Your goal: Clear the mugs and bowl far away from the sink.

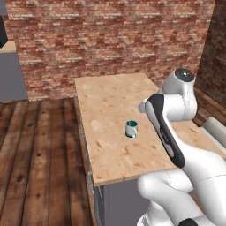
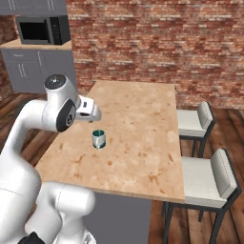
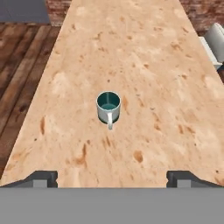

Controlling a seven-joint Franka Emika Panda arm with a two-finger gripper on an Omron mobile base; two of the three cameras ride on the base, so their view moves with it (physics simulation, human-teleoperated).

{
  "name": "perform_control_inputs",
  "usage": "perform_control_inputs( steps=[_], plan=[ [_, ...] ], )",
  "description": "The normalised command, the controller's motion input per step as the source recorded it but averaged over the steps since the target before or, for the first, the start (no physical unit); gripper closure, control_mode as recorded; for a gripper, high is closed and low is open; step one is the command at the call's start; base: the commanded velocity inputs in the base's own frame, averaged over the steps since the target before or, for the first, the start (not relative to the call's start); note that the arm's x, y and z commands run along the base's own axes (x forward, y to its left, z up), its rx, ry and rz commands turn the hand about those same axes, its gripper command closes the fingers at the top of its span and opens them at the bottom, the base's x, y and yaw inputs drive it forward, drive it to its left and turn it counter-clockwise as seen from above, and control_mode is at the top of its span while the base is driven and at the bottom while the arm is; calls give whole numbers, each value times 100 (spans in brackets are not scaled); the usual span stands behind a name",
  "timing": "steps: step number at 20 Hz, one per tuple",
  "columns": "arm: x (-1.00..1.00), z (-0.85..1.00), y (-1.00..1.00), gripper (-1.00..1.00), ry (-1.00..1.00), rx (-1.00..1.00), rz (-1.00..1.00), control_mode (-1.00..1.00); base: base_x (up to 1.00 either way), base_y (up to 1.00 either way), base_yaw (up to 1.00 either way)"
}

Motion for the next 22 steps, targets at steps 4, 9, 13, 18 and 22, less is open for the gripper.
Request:
perform_control_inputs(
  steps=[4, 9, 13, 18, 22],
  plan=[
    [-92, 59, 0, -100, -21, -2, 0, -100, 0, 0, 0],
    [-63, 28, 0, -100, -16, -1, 0, -100, 0, 0, 0],
    [-32, 31, 3, -100, 0, 0, 0, -100, 0, 0, 0],
    [-24, 57, 0, -100, 1, 1, 0, -100, 0, 0, 0],
    [-26, 47, 0, -100, 1, 1, 0, -100, 0, 0, 0]
  ],
)
